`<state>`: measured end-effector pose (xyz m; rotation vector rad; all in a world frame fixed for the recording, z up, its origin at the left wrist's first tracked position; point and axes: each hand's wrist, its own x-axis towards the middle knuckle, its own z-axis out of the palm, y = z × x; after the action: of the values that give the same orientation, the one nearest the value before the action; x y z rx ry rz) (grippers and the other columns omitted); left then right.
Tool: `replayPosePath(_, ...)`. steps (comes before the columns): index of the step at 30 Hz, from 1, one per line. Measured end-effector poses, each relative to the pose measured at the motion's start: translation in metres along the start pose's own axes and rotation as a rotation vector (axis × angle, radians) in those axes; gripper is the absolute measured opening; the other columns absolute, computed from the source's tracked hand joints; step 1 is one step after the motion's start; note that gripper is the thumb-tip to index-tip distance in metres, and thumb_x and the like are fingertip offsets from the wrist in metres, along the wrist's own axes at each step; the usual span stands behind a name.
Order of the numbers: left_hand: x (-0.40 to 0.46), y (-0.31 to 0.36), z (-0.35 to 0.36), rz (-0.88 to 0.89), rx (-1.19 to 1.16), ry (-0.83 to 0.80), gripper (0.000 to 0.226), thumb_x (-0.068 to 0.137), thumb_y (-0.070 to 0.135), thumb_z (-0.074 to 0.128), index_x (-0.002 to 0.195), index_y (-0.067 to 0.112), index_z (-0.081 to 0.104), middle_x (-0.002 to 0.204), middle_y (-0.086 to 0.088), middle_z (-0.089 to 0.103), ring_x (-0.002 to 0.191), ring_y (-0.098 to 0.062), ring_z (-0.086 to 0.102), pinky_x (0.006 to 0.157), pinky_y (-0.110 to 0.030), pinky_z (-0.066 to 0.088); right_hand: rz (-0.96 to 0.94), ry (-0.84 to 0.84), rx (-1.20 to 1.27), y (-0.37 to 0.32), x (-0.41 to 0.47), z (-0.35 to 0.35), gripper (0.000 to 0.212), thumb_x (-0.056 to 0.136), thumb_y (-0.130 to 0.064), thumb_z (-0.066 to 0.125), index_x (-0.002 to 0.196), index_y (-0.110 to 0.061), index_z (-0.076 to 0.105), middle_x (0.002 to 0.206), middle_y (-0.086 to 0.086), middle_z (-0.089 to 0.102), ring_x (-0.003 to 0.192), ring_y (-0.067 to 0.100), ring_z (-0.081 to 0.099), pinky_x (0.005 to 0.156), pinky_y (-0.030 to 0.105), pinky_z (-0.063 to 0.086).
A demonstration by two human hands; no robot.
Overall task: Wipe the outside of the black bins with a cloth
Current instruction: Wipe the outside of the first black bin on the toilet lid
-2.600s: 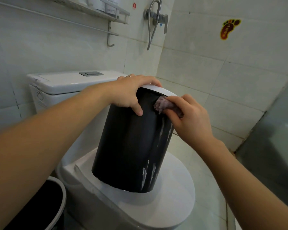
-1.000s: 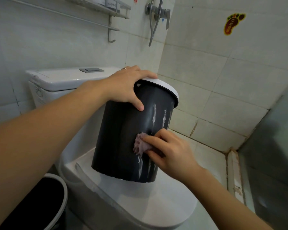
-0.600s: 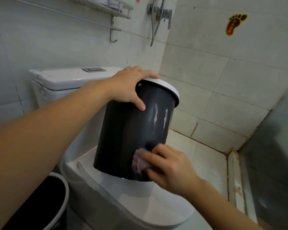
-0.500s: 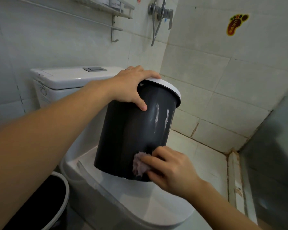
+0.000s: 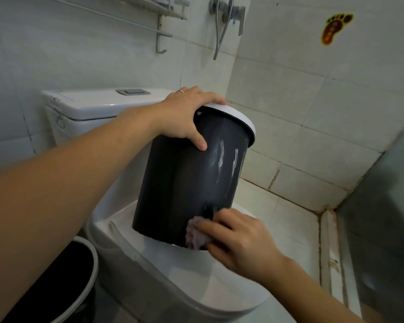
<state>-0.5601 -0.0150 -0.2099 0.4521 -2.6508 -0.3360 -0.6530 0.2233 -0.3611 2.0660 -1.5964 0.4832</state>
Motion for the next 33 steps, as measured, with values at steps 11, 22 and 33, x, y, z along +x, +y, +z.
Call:
replayPosePath(11,-0.002,0.004,-0.003,-0.038,-0.007,-0.016,0.099,0.056,0.033,0.093,0.137,0.05,0.038,0.125,0.005,0.044,0.126,-0.023,0.035,0.108,-0.042,0.032,0.055,-0.002,0.058,0.001,-0.001,0.0,0.029,0.091,-0.031,0.063,0.118,-0.022,0.068,0.092,-0.002,0.057,0.075,0.013,0.052,0.058,0.022,0.045)
replayPosePath(22,-0.004,0.001,-0.012,-0.152,-0.225,-0.076,0.092,0.052,0.019,0.094,0.117,0.061,0.044,0.129,-0.001,0.05,0.115,-0.029,0.053,0.096,-0.049,0.05,0.079,0.036,0.06,-0.004,-0.004,0.0,0.027,0.088,-0.029,0.068,0.114,-0.021,0.071,0.087,-0.001,0.061,0.073,0.015,0.055,0.055,0.028,0.05)
replayPosePath(33,-0.005,0.005,-0.011,-0.146,-0.214,-0.113,0.094,0.058,0.019,0.093,0.126,0.058,0.04,0.131,0.003,0.047,0.119,-0.026,0.047,0.102,-0.051,0.046,-0.033,-0.038,0.03,0.002,-0.003,-0.004,0.024,0.092,-0.031,0.061,0.111,-0.022,0.071,0.087,-0.001,0.059,0.071,0.012,0.052,0.058,0.018,0.04)
